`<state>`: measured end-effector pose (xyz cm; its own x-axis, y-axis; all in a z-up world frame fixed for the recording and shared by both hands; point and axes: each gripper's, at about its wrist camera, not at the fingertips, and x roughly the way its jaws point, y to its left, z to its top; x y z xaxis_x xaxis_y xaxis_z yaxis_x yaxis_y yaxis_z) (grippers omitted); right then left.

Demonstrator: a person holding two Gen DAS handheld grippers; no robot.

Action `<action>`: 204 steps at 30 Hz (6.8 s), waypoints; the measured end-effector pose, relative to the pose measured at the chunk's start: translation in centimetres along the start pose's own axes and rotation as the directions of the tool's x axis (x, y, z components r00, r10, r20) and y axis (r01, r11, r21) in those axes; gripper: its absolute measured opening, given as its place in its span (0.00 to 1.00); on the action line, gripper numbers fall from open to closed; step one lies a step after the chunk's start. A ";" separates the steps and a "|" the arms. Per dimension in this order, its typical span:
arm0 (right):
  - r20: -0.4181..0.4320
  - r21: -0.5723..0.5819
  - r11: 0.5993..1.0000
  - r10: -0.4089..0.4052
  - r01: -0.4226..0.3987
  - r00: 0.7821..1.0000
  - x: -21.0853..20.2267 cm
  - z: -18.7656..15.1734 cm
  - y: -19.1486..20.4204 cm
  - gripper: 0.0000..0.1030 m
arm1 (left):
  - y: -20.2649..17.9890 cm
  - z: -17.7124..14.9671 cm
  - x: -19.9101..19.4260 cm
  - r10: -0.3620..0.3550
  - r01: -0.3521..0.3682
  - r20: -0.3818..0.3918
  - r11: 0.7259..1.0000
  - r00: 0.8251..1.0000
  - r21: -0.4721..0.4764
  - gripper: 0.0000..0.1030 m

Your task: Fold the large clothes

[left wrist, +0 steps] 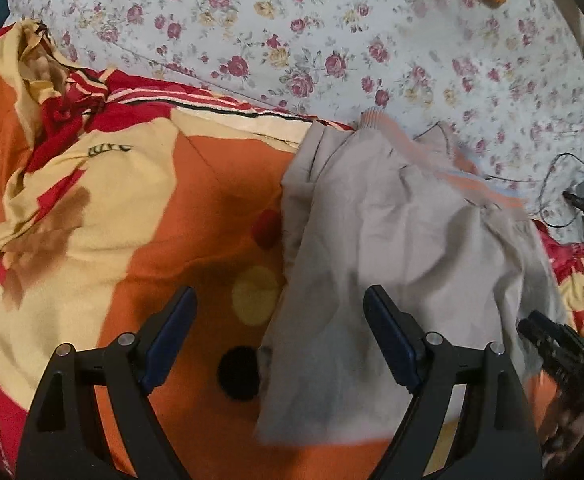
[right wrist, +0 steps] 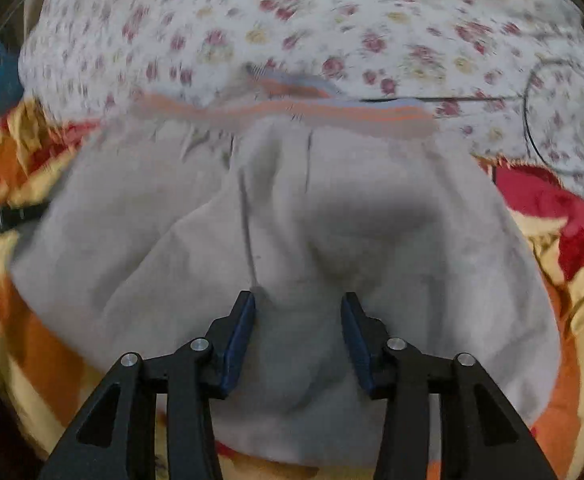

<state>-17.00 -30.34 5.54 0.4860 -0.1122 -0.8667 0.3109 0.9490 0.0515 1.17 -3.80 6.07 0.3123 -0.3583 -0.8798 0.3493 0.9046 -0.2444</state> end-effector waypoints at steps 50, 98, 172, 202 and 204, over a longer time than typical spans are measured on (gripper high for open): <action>0.081 -0.005 1.000 -0.005 0.006 0.997 5.8 6.9 4.9 0.37 | 1.4 -1.6 -0.5 0.151 -0.158 0.083 0.985 0.985 0.072 0.56; 0.026 0.025 0.995 0.097 -0.098 0.995 8.7 7.1 3.3 0.58 | -1.5 0.4 2.4 -0.290 0.291 0.096 0.957 0.952 0.010 0.15; 0.203 0.263 0.801 0.498 -0.537 0.843 2.3 4.5 -10.6 0.95 | -16.9 -7.4 2.2 -0.112 0.119 -0.048 0.968 0.993 0.220 0.73; 0.202 0.043 0.978 0.190 -0.202 0.961 -6.8 0.9 -10.5 0.48 | -22.8 -9.0 1.2 -0.175 0.174 -0.028 0.924 0.984 0.341 0.74; 0.132 0.012 0.994 0.110 -0.113 0.985 -4.2 -0.1 -9.8 0.42 | -22.4 -9.0 1.1 -0.156 0.148 -0.006 0.926 0.988 0.347 0.74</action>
<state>-22.24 -39.15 8.63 0.6209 -0.0450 -0.7826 0.2637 0.9522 0.1544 -14.24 -22.36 6.89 0.2484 -0.4935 -0.8335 0.6761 0.7046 -0.2157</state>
